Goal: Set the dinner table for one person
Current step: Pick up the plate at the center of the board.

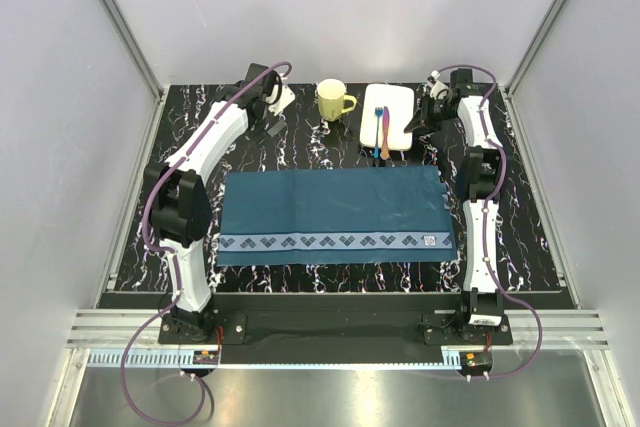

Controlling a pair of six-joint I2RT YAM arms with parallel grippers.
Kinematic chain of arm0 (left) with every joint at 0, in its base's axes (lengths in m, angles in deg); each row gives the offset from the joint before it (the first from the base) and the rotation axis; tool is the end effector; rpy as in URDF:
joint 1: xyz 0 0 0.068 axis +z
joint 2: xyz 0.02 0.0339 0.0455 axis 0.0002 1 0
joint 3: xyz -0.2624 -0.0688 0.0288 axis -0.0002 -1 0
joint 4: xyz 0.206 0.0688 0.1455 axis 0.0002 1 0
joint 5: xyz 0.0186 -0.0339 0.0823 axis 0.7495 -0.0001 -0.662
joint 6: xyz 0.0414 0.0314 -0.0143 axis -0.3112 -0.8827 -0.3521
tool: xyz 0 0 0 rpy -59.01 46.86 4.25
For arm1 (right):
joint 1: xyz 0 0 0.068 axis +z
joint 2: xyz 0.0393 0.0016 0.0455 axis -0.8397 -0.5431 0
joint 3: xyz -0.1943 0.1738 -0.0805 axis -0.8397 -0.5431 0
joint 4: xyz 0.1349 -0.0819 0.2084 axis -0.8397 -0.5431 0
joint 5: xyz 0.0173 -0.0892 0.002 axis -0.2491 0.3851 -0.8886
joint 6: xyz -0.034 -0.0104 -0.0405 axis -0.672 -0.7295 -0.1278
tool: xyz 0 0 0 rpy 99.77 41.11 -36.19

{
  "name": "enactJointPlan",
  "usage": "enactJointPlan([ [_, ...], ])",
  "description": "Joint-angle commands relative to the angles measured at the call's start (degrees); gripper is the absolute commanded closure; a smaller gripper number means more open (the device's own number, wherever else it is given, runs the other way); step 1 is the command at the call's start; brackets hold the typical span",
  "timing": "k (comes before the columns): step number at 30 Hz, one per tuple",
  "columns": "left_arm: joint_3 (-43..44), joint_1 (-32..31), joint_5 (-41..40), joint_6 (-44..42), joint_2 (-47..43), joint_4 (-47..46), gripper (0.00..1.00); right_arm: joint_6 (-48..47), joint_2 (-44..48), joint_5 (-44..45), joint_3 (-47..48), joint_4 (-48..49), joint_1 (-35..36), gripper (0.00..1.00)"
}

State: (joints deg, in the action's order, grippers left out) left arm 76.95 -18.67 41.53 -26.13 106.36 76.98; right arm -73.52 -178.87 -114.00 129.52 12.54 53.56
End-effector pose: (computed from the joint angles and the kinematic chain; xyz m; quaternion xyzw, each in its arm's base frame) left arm 0.4109 -0.1258 0.2919 0.3629 0.8746 0.2018 0.2503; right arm 0.5650 -0.0120 0.1359 -0.0380 0.9178 0.3306 0.2168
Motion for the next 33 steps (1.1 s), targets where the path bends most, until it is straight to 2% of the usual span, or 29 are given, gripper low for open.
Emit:
enactJointPlan([
  [1, 2.6, -0.2, -1.3, -0.1, -0.2, -0.7, 0.01, 0.8, 0.0, -0.2, 1.8, 0.9, 0.7, 0.83],
  [3, 2.7, -0.2, -1.3, 0.1, -0.3, -0.8, 0.01, 1.0, 0.1, 0.0, 1.7, 1.1, 0.7, 0.89],
  [5, 2.5, -0.3, -1.3, 0.3, -0.3, -0.7, 0.01, 1.1, 0.4, 0.3, 1.4, 1.0, 0.9, 0.99],
  [6, 2.5, -0.3, -1.3, 0.3, -0.3, -0.7, 0.01, 1.1, 0.4, 0.5, 1.3, 1.1, 1.0, 1.0],
  [15, 2.5, -0.5, -1.2, 0.7, -0.7, -0.8, 0.01, 0.2, 2.6, 1.2, 0.3, 1.1, 1.5, 1.0],
  [33, 2.2, -0.6, -0.4, 1.1, -1.5, -0.9, 0.01, -0.4, 9.1, -0.9, 5.5, 1.4, 1.4, 1.0],
])
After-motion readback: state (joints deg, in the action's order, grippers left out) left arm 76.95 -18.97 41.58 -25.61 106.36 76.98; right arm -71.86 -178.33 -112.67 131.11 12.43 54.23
